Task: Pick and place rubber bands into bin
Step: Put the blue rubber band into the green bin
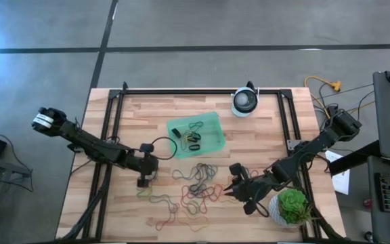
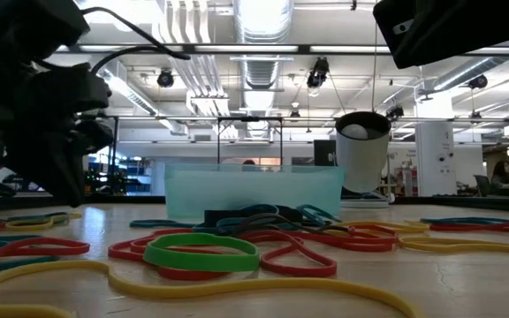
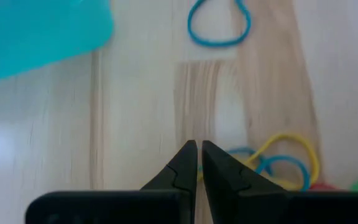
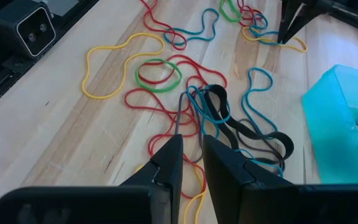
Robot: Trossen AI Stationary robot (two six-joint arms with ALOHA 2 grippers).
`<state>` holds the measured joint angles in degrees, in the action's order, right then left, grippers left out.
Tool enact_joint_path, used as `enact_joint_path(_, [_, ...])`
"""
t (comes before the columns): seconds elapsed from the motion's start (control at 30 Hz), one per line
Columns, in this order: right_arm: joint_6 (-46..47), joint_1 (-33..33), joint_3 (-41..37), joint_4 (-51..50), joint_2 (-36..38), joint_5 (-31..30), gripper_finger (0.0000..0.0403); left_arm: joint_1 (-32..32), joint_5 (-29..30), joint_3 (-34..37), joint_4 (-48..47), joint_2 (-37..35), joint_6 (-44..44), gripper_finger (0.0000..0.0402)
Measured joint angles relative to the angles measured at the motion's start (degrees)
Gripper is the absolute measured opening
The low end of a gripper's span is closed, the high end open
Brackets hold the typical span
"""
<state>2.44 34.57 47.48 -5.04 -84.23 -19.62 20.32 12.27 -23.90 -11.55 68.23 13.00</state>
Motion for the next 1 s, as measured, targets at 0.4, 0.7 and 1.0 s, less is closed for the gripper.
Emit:
enact_joint_path(0.4, [0.13,0.00,-0.04,0.00,0.00,0.00,0.0056,-0.09,0.29,0.00,-0.24,0.00,2.12,0.0009])
enact_joint_path(0.7, [0.13,0.00,-0.04,0.00,0.00,0.00,0.0057,-0.09,0.41,0.04,-3.11,0.00,2.25,0.0009])
enact_joint_path(1.0, [0.13,0.00,-0.04,0.00,0.00,0.00,0.0057,-0.09,0.28,-0.26,-5.77,0.00,3.39,0.0009])
